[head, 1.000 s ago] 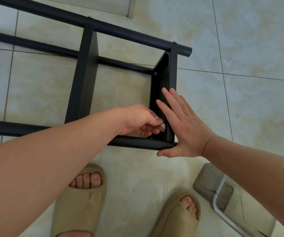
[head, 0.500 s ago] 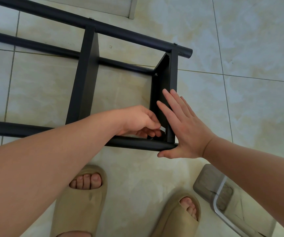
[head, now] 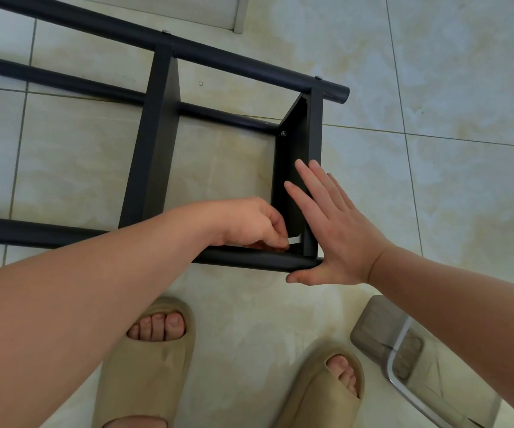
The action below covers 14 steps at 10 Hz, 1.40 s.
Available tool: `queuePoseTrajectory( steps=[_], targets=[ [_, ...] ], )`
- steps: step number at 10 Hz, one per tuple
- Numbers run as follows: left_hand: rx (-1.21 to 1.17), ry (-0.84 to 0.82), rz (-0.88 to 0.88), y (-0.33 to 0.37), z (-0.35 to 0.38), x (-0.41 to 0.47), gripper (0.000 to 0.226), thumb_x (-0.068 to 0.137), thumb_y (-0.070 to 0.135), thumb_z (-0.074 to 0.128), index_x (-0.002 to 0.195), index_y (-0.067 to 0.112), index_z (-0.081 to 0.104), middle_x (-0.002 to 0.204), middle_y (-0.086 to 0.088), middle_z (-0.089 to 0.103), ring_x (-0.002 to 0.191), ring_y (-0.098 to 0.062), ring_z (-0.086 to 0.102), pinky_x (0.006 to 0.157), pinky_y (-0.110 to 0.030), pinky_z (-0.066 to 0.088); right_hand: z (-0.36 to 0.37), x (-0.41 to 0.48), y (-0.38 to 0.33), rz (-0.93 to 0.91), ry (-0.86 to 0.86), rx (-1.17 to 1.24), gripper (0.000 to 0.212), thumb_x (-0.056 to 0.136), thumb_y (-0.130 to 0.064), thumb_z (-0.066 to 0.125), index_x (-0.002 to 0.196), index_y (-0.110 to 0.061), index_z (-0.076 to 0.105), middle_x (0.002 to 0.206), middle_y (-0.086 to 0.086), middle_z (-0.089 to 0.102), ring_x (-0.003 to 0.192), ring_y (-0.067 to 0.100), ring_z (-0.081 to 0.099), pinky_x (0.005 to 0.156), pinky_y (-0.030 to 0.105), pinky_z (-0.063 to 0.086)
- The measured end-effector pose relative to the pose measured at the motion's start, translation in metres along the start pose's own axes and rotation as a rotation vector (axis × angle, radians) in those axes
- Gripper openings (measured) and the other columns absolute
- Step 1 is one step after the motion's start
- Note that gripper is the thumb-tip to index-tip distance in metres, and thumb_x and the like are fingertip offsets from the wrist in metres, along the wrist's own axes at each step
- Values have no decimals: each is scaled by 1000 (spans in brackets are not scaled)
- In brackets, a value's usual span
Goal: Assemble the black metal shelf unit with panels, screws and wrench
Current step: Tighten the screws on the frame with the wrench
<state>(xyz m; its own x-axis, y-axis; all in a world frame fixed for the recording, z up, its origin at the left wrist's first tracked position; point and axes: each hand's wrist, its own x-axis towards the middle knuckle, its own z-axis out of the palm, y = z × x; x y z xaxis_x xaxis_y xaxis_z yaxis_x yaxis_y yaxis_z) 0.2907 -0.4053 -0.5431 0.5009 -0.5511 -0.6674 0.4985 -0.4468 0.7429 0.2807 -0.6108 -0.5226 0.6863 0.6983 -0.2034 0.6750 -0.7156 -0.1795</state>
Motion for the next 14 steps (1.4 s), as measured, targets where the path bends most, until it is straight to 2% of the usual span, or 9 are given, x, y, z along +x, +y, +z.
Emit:
queuePoseTrajectory(
  steps=[1,3,5,6,7,9,10,11,14],
  targets=[
    [76,-14,10,0,1,0,18,89,17,72,72,20,68,62,7,62,62,-10,55,66,-25,43,0,0,0,-3,4,1,129,70,-88,54,158,0,22,168,20,1,156,34,-7,124,58,13],
    [148,-43,31,1,1,-1,13,88,23,74,76,24,70,68,6,64,63,-9,56,65,-23,43,1,0,0,-2,4,4,128,70,-88,54,158,0,22,168,20,1,156,34,-7,124,58,13],
    [-52,59,63,-2,-4,1,9,88,7,72,90,15,71,71,0,73,69,-10,69,73,-25,58,0,0,1,-6,0,1,128,71,-89,53,157,0,23,168,20,0,156,35,-7,124,59,14],
    [-62,120,48,-2,-8,1,12,88,4,70,85,16,72,68,1,71,63,-7,65,70,-22,56,0,0,1,-5,1,3,127,71,-88,53,158,-1,23,168,19,0,156,34,-7,124,59,14],
    [-139,128,12,-1,-6,2,13,91,6,65,86,16,72,73,0,66,69,-10,61,71,-24,52,1,0,0,-6,2,4,127,71,-89,53,158,-1,23,168,19,0,156,34,-7,124,59,14],
    [-434,-12,-102,6,1,6,4,96,14,62,98,14,66,86,-1,71,89,-15,64,94,-36,50,0,0,0,-6,10,4,128,71,-89,52,158,0,22,168,19,0,156,35,-6,123,60,16],
    [-528,-37,-121,5,1,6,6,96,15,63,101,12,64,85,-2,74,87,-15,69,89,-32,53,0,-1,0,-6,10,-12,129,72,-89,51,159,0,17,168,20,-1,156,35,-7,123,60,14],
    [-573,-17,-120,7,1,5,6,94,15,65,98,12,63,79,-3,75,77,-12,70,79,-27,54,-1,-1,-1,-3,8,-47,131,72,-89,51,159,1,13,167,22,-2,155,36,-6,124,58,11],
    [-577,-5,-113,5,0,3,9,94,8,65,102,9,68,84,-4,76,77,-12,70,80,-25,54,2,-5,-1,39,43,-23,137,71,-91,50,157,8,10,166,25,-1,155,39,-3,124,59,12]
  ],
)
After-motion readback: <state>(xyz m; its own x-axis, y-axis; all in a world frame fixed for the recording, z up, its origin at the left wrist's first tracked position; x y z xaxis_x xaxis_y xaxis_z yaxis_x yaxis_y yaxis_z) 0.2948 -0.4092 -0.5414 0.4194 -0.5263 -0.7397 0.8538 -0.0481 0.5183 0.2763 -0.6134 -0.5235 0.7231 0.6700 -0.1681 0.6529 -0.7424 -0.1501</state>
